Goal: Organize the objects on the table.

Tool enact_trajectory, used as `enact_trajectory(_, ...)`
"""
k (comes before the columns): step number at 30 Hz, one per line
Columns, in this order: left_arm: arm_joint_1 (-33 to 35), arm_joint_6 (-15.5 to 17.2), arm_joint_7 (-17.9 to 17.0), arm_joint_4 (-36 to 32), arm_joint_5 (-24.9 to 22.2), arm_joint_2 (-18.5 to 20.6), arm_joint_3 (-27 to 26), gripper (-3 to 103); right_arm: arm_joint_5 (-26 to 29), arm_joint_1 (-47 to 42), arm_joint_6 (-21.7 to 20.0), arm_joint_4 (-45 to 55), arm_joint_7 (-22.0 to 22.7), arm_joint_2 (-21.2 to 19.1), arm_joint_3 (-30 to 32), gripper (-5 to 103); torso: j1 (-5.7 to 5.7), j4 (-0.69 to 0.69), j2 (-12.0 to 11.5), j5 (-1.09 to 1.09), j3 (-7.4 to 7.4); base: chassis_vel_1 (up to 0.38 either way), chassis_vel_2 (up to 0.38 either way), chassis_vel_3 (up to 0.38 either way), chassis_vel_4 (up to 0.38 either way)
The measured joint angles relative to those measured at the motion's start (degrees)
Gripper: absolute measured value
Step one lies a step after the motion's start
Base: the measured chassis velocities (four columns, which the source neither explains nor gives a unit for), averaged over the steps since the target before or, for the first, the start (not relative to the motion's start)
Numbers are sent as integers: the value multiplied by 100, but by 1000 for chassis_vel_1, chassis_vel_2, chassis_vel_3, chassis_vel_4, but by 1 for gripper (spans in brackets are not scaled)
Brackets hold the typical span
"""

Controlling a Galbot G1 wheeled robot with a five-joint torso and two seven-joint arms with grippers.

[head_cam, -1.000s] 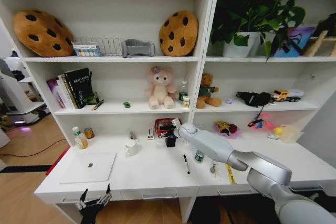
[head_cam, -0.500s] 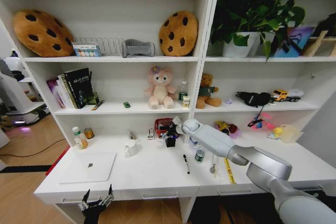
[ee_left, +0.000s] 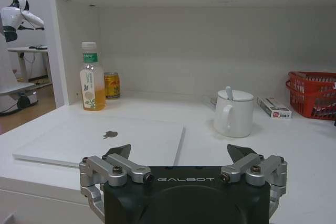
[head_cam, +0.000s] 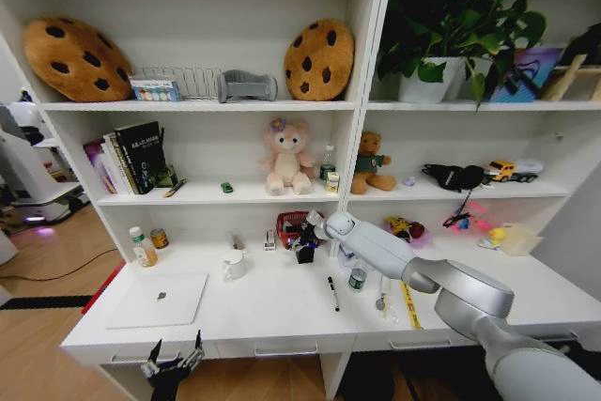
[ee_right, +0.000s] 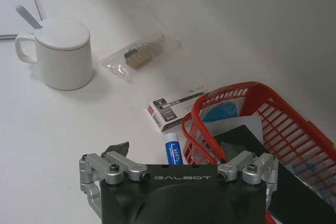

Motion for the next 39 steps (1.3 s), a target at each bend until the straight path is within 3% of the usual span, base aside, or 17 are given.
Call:
enact_trajectory(15, 23, 10, -5, -2, 4, -9, 13, 100, 39, -42, 103, -186, -34, 126, -22, 92, 0, 0, 0, 0, 0, 0, 0, 0, 0)
enact_trajectory(17, 26, 10, -6, -2, 5, -4, 4, 100, 26, -67, 128, -221, -37, 170, -22, 85, 0, 0, 0, 0, 0, 0, 0, 0, 0)
enact_trajectory(19, 26, 11, -7, -2, 4, -3, 4, 100, 18, -70, 137, -229, -37, 175, -22, 85, 0, 0, 0, 0, 0, 0, 0, 0, 0)
enact_trajectory(21, 18, 14, -10, 7, 3, -2, 2, 100, 3, -74, 153, -258, -30, 191, -37, 73, 0, 0, 0, 0, 0, 0, 0, 0, 0)
enact_trajectory(33, 1, 23, -15, 22, -8, 9, 2, 100, -2, -63, 140, -280, -63, 170, -52, 68, 0, 0, 0, 0, 0, 0, 0, 0, 0)
enact_trajectory(39, 3, 23, -16, 37, 1, -4, 37, 100, -5, -63, 140, -349, -39, 185, -53, 52, 0, 0, 0, 0, 0, 0, 0, 0, 0)
